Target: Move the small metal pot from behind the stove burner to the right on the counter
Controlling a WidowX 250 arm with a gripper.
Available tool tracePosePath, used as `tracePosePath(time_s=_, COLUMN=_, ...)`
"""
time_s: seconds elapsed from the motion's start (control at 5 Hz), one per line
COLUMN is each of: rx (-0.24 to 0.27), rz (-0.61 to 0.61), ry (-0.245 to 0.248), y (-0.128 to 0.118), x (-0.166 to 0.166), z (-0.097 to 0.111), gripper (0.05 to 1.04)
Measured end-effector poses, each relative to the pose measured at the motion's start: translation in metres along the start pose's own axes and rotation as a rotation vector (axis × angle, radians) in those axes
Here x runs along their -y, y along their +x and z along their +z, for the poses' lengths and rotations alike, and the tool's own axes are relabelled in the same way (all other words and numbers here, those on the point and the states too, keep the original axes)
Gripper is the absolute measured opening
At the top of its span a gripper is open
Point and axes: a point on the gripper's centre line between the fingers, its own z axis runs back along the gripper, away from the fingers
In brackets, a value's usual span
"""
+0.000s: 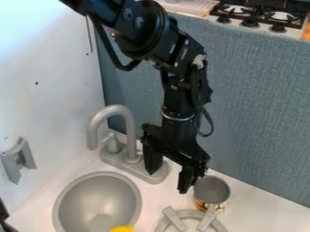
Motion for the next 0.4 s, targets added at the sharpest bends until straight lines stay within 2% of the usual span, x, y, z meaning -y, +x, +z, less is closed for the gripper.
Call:
tracePosePath(time_s=0.2, rx=-0.034, rz=-0.001, ry=0.003, y=-0.003, x=0.0, z=-0.009, gripper=1.0)
tracePosePath(time_s=0.4, rx=-0.038, rz=-0.005, ry=0.031, y=0.011, x=-0.012, z=-0.022, gripper=1.001)
